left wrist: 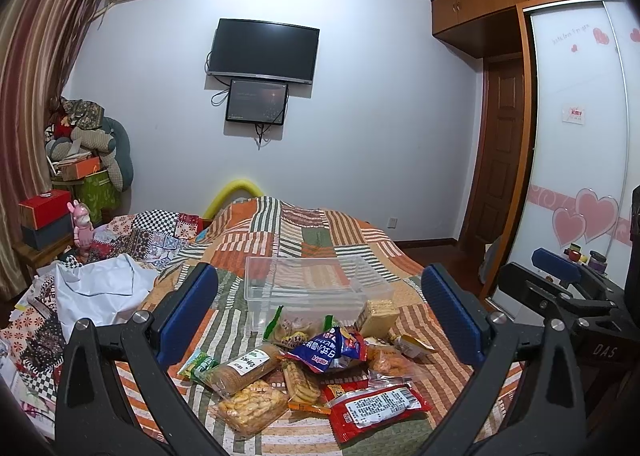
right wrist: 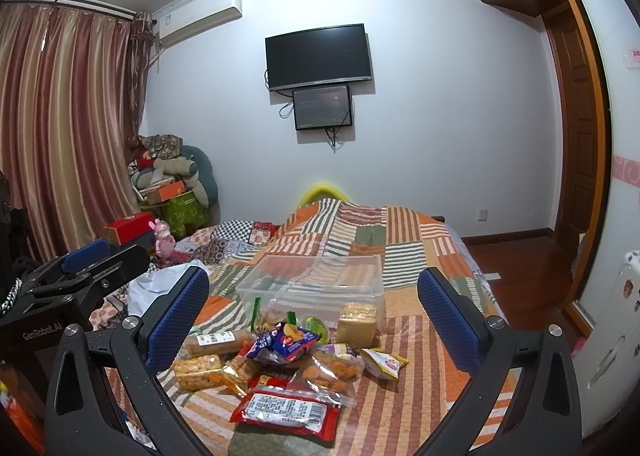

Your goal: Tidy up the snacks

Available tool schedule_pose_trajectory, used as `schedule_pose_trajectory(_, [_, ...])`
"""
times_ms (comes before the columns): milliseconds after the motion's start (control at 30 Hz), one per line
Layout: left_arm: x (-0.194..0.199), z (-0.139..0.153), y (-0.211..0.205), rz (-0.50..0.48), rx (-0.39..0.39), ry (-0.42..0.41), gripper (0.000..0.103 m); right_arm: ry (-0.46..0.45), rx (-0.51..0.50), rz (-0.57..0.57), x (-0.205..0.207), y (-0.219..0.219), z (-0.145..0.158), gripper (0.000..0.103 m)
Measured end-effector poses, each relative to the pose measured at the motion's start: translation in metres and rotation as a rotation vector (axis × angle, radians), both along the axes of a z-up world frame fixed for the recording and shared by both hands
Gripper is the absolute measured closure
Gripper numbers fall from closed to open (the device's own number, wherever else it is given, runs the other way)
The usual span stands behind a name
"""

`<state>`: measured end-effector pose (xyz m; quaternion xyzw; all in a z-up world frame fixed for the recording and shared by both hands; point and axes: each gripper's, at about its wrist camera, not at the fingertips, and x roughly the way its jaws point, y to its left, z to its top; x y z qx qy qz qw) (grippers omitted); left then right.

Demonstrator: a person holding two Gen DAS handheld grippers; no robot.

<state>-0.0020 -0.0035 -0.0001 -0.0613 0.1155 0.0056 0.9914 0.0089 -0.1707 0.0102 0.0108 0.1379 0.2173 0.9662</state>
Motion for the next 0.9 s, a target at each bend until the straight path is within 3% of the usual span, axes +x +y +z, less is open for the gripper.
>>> schedule_pose_trajectory(900, [0.009, -0.008, 0.009, 0.020, 0.018, 0.027, 0.000, 0.040, -0.002, 0.003, 0.015, 0.000, -0.011, 0.000])
